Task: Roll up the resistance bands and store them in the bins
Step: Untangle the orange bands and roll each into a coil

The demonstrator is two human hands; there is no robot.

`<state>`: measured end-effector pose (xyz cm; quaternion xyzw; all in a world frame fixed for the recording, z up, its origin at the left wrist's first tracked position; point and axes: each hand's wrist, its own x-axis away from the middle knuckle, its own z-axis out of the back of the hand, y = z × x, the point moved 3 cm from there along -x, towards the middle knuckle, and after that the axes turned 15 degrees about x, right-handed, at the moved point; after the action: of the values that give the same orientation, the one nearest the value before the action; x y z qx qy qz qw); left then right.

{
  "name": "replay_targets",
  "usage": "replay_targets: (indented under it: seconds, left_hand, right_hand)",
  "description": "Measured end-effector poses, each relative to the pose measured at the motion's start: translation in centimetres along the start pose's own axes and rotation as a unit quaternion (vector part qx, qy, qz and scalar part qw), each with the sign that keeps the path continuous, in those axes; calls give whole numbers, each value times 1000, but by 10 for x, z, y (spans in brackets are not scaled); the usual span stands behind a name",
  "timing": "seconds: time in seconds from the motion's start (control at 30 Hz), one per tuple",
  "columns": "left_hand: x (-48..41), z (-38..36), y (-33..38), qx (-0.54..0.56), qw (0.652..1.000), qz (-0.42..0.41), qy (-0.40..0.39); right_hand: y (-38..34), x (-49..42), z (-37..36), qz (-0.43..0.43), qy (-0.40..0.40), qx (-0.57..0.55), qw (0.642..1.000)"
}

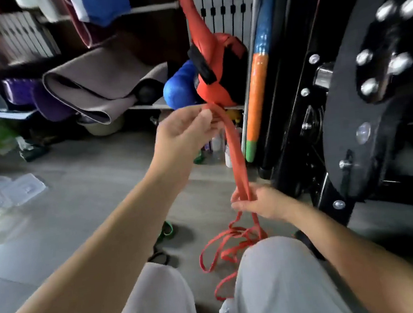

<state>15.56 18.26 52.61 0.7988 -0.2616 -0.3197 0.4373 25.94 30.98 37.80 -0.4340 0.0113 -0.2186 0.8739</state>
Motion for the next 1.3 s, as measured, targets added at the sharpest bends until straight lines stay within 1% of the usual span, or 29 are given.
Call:
replay_targets:
  seconds: [0.03, 0.07, 0.1, 0.17, 0.27, 0.33, 0.4, 0.47, 0.53, 0.6, 0.63, 0.7, 0.73, 0.77, 0.8, 0.83, 0.87, 0.9, 0.93, 0.97, 1.0, 1.03, 1.07, 1.1, 1.13, 1.17, 1.2, 1.27, 1.3]
  left_hand:
    - [-2, 1, 11, 16, 999, -13, 30]
    - [-3, 4, 21, 10, 998, -24, 59]
    - [-4, 8, 28, -12, 996, -30, 82]
    - [-3, 20, 32, -75, 991, -16, 113]
    - [3, 33, 22, -150, 981, 24, 122]
    - [7, 37, 13, -170, 978, 40, 116]
    - [11, 42, 5, -171, 978, 45, 113]
    - [14, 50, -2, -180, 974, 49, 125]
    - [19, 62, -12, -198, 968, 63, 144]
    - [27, 75, -25, -213, 959, 82, 169]
    - [32, 82, -32, -216, 955, 95, 181]
    - [37, 90, -41, -207, 951, 122, 197]
    - [36, 92, -43, -211, 948, 130, 198]
    - [35, 94, -44, -220, 946, 134, 196]
    - [34, 96, -45, -224, 945, 136, 194]
    - [32, 98, -45, -217, 948, 135, 192]
    - [32, 99, -46, -204, 952, 132, 188]
    - [31, 101, -48, -202, 954, 129, 181]
    - [31, 101, -49, -212, 954, 122, 173]
    - [31, 102, -50, -226, 953, 116, 164]
    - [31, 102, -51, -233, 954, 109, 158]
    - [30, 102, -50, -231, 955, 100, 156]
    - [30, 101, -48, -229, 957, 89, 152]
    - [30, 99, -46, -235, 958, 79, 141]
    - [32, 98, -45, -249, 958, 75, 120]
    - [33, 95, -47, -274, 954, 82, 90]
    - [35, 91, -51, -306, 946, 94, 52]
    - [40, 82, -61, -366, 924, 111, -23]
    - [43, 77, -64, -371, 920, 115, -44]
  right_hand:
    - [-5, 3, 8, -6, 29, -2, 1000]
    - [-15, 5, 17, -5, 62, -13, 998]
    - [-31, 6, 27, 1, 85, -29, 996]
    - [-74, 7, 52, 35, 110, -74, 991]
    - [-146, 15, 98, 110, 171, -106, 973]
    - [-170, 21, 119, 156, 192, -96, 964]
    - [-165, 21, 123, 162, 184, -27, 969]
    - [-142, 15, 108, 126, 150, 41, 980]
    - [-105, 9, 87, 73, 133, 51, 987]
    - [-65, 11, 68, 15, 148, 10, 989]
    - [-47, 12, 59, -12, 147, 14, 989]
    - [-30, 18, 46, -40, 105, 99, 989]
    - [-30, 19, 44, -31, 89, 112, 989]
    - [-36, 20, 44, -11, 95, 56, 994]
    - [-45, 21, 47, 20, 105, -70, 992]
    - [-54, 21, 51, 51, 112, -206, 971]
    - [-60, 21, 56, 77, 113, -303, 943]
    - [-61, 18, 59, 84, 114, -326, 935]
    - [-60, 14, 58, 67, 119, -258, 956]
    - [-56, 9, 54, 34, 121, -112, 986]
    - [-47, 4, 50, -22, 99, 79, 992]
    - [-37, 0, 45, -80, 51, 247, 964]
    - [-30, -2, 41, -121, 2, 363, 924]
    - [-24, -2, 37, -140, -34, 426, 893]
    - [-19, -3, 33, -139, -49, 449, 881]
    - [-18, -2, 30, -123, -40, 443, 887]
    - [-21, -1, 27, -102, -24, 401, 910]
    - [-35, 2, 17, -21, 6, 233, 972]
    - [-42, 4, 11, 13, 5, 150, 989]
